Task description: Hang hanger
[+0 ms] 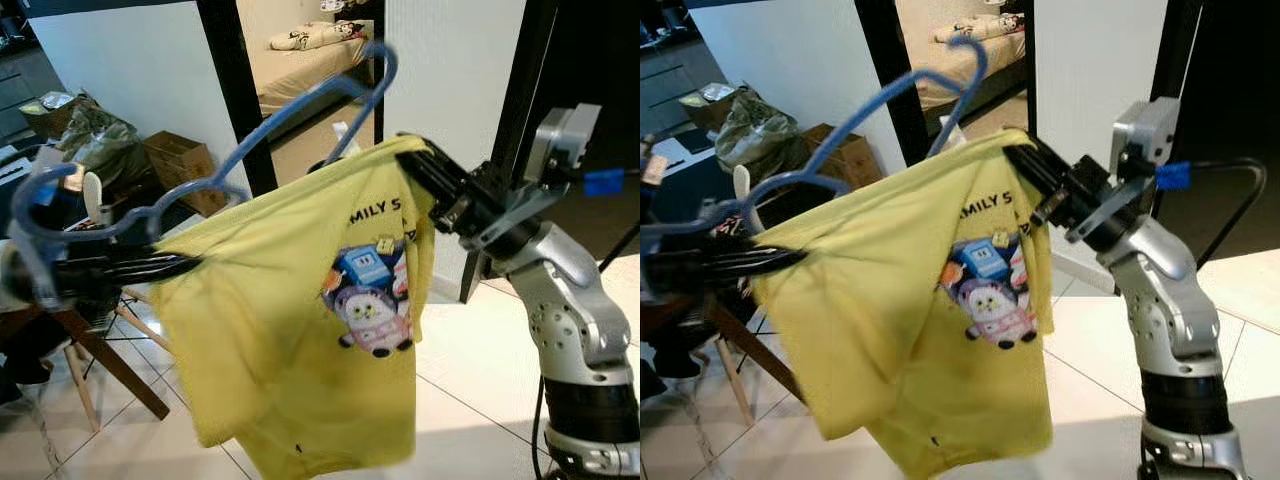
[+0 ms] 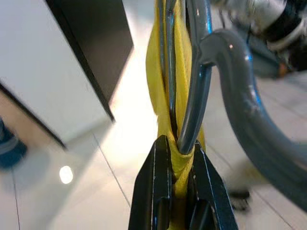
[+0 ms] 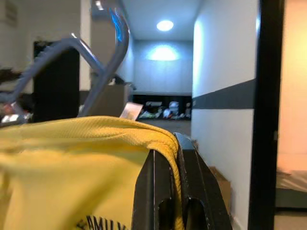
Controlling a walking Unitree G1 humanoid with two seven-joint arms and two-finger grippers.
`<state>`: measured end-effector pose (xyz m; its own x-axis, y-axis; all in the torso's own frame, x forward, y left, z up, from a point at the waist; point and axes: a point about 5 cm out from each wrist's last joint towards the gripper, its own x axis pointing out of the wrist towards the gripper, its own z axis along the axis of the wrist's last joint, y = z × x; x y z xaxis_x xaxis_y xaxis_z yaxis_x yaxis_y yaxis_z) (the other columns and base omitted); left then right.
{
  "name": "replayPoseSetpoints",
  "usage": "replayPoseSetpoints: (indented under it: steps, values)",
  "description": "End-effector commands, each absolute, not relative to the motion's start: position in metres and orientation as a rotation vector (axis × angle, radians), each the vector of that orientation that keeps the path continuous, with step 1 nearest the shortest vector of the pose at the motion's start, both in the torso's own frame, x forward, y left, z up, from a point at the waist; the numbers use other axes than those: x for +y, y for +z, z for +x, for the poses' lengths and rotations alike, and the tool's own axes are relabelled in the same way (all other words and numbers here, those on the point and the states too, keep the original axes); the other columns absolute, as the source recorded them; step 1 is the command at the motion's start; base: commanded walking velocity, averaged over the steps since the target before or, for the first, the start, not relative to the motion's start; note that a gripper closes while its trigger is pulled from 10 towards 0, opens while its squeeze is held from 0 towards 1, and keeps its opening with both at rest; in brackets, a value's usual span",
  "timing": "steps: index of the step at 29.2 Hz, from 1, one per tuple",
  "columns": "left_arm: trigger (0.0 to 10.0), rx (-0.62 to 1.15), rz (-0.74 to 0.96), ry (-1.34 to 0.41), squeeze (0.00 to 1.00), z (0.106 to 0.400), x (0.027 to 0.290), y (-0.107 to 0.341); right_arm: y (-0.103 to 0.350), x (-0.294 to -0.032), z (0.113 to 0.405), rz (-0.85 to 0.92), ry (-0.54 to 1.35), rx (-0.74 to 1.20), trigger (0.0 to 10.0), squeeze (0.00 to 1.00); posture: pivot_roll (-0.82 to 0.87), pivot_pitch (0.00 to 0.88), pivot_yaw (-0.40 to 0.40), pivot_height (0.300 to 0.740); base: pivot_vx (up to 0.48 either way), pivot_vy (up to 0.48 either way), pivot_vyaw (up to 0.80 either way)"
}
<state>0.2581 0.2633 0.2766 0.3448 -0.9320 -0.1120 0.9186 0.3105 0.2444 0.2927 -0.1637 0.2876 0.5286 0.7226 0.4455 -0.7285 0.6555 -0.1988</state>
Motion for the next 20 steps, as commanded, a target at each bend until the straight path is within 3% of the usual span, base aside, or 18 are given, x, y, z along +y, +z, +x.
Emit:
replayPoseSetpoints:
  steps: [1,2,3,4,5,8,9,11,16,20]
  values:
    - [2.4,0.023,0.287,-1.21,0.0,0.256,0.277,0.275,0.293,-0.167,0.289,-0.004,0.858,-0.565,0.0,0.0,-0.04,0.0,0.148,0.74,0.0,0.0,0.0]
    - [2.4,0.023,0.287,-1.21,0.0,0.256,0.277,0.275,0.293,-0.167,0.289,-0.004,0.858,-0.565,0.0,0.0,-0.04,0.0,0.148,0.74,0.0,0.0,0.0]
    - [3.5,0.055,0.281,-1.22,0.0,0.255,0.282,0.276,0.293,-0.168,0.289,-0.008,0.865,-0.565,0.0,0.0,-0.03,0.0,0.147,0.74,0.0,0.0,0.0]
    - [3.5,0.055,0.281,-1.22,0.0,0.255,0.282,0.276,0.293,-0.168,0.289,-0.008,0.865,-0.565,0.0,0.0,-0.03,0.0,0.147,0.74,0.0,0.0,0.0]
    - [4.5,0.106,0.291,-1.239,0.0,0.253,0.288,0.275,0.293,-0.167,0.287,-0.024,0.88,-0.561,0.0,0.0,-0.04,0.0,0.148,0.74,0.0,0.0,0.0]
    - [4.9,0.151,0.304,-1.253,0.0,0.251,0.292,0.274,0.293,-0.167,0.285,-0.036,0.899,-0.556,0.0,0.0,-0.04,0.0,0.148,0.74,0.0,0.0,0.0]
    - [6.6,0.204,0.312,-1.284,0.0,0.249,0.295,0.272,0.292,-0.165,0.283,-0.051,0.929,-0.549,0.0,0.0,-0.03,0.0,0.145,0.74,0.0,0.0,0.0]
    - [8.4,0.301,0.326,-1.342,0.0,0.243,0.294,0.268,0.291,-0.159,0.279,-0.098,0.979,-0.538,0.0,0.0,-0.04,0.0,0.148,0.74,0.0,0.0,0.0]
    - [8.9,0.414,0.335,-1.401,0.0,0.239,0.29,0.263,0.293,-0.152,0.274,-0.192,1.029,-0.533,0.0,0.0,-0.04,0.0,0.156,0.74,0.0,0.0,0.0]
    - [8.8,0.462,0.335,-1.422,0.0,0.238,0.288,0.26,0.295,-0.149,0.272,-0.232,1.054,-0.533,0.0,0.0,-0.05,0.0,0.163,0.74,0.0,0.0,0.0]
